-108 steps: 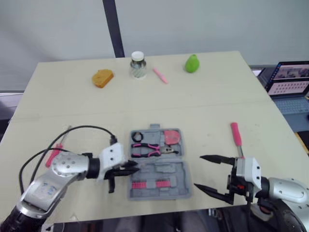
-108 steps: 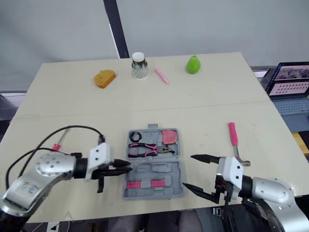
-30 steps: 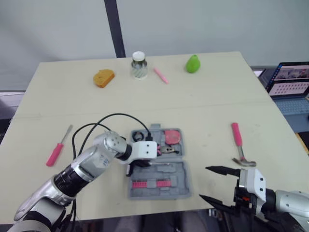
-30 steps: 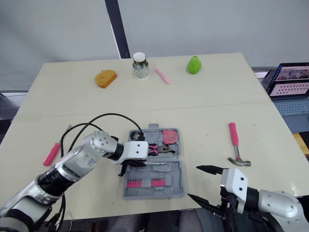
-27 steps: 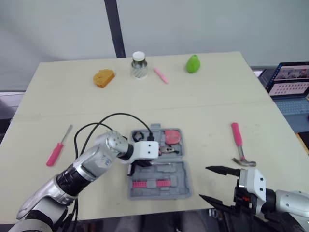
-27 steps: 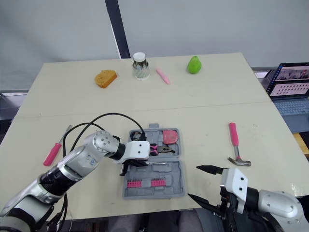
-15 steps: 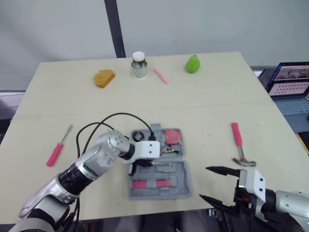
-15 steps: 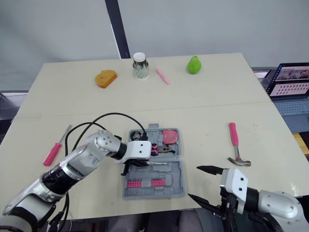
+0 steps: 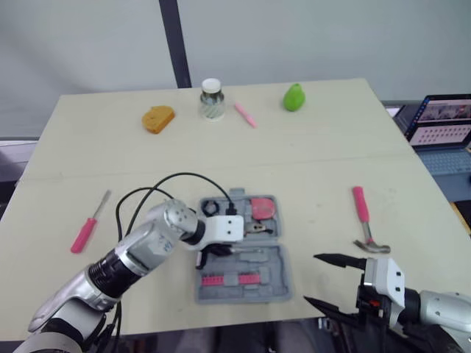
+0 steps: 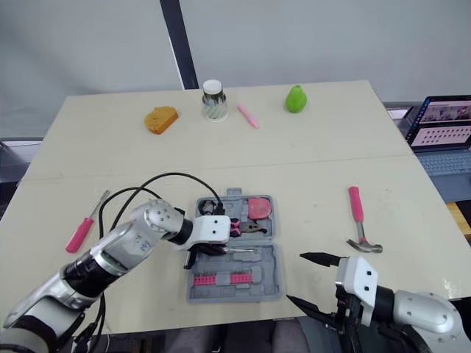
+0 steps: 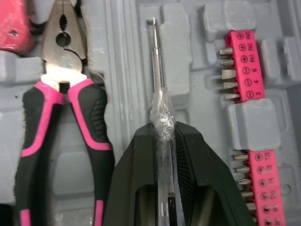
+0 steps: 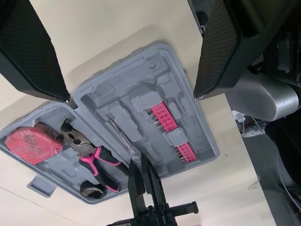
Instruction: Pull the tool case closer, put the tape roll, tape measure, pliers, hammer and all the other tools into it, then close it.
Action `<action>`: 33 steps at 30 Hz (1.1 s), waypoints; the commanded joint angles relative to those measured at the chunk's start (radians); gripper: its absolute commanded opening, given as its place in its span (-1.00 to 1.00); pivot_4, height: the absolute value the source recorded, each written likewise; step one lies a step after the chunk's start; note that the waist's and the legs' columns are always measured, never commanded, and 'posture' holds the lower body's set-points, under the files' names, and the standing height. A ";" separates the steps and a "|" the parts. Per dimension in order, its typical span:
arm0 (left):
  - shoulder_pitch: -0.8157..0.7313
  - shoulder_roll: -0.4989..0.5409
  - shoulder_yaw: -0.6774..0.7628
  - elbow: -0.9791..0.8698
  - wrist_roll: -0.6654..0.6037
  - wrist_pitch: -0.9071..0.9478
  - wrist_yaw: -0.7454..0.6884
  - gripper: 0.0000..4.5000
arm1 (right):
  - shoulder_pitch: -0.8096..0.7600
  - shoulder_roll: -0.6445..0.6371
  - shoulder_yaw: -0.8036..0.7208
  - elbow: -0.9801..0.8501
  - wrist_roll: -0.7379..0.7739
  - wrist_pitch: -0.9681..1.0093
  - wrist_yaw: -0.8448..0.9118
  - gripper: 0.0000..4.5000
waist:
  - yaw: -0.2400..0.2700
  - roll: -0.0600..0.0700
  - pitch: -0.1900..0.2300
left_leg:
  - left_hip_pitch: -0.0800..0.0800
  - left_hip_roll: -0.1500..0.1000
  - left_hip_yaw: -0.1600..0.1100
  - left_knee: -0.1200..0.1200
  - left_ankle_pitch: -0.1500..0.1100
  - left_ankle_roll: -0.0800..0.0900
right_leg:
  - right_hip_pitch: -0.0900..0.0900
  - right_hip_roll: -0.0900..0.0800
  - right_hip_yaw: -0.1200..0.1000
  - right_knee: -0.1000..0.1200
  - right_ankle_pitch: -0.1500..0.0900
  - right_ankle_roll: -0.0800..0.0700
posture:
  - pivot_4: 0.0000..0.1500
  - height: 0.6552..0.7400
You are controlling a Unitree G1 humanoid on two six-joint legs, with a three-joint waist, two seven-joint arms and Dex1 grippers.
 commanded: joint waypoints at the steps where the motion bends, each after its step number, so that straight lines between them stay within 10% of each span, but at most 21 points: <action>1: 0.004 0.000 0.000 -0.014 0.003 0.006 -0.001 -0.98 | 0.007 0.008 -0.016 -0.036 0.012 -0.004 -0.008 1.00 | 0.000 0.000 0.000 | 0.000 0.000 0.000 0.000 0.000 0.000 | 0.000 0.000 0.000 0.000 0.000 0.000 | 1.00 0.98; 8: 0.001 -0.015 0.013 -0.009 -0.009 0.022 0.009 -0.98 | 0.008 0.009 -0.015 -0.038 0.011 -0.001 -0.011 1.00 | 0.000 0.000 0.000 | 0.000 0.000 0.000 0.000 0.000 0.000 | 0.000 0.000 0.000 0.000 0.000 0.000 | 1.00 0.98; 14: -0.010 -0.047 0.102 -0.074 -0.114 0.145 -0.004 0.21 | 0.003 0.009 -0.011 -0.035 0.011 -0.002 -0.009 1.00 | 0.000 0.000 0.000 | -0.001 0.000 -0.001 0.002 0.000 0.000 | 0.000 0.000 0.000 0.000 0.000 0.000 | 1.00 0.98; 24: 0.030 -0.012 0.209 -0.153 -0.240 0.239 0.032 0.21 | -0.011 0.009 -0.003 -0.022 0.011 -0.005 -0.002 1.00 | 0.000 0.000 0.000 | -0.001 0.000 -0.001 0.002 0.000 0.000 | 0.000 0.000 0.000 0.001 0.000 0.000 | 1.00 0.98; 30: 0.134 -0.040 0.316 -0.120 -0.322 0.138 0.063 -0.98 | -0.020 0.008 -0.002 -0.016 0.009 -0.005 -0.001 1.00 | -0.001 0.000 0.000 | -0.001 0.000 -0.001 0.002 0.000 0.000 | 0.000 0.000 0.001 0.001 0.000 0.000 | 1.00 0.98; 33: 0.199 -0.076 0.379 -0.092 -0.367 0.017 0.070 -0.98 | -0.016 0.009 -0.006 -0.019 0.011 -0.006 0.000 1.00 | 0.001 0.000 0.000 | -0.001 0.000 -0.001 0.002 0.000 0.000 | 0.000 -0.001 0.002 0.000 0.000 0.000 | 1.00 0.98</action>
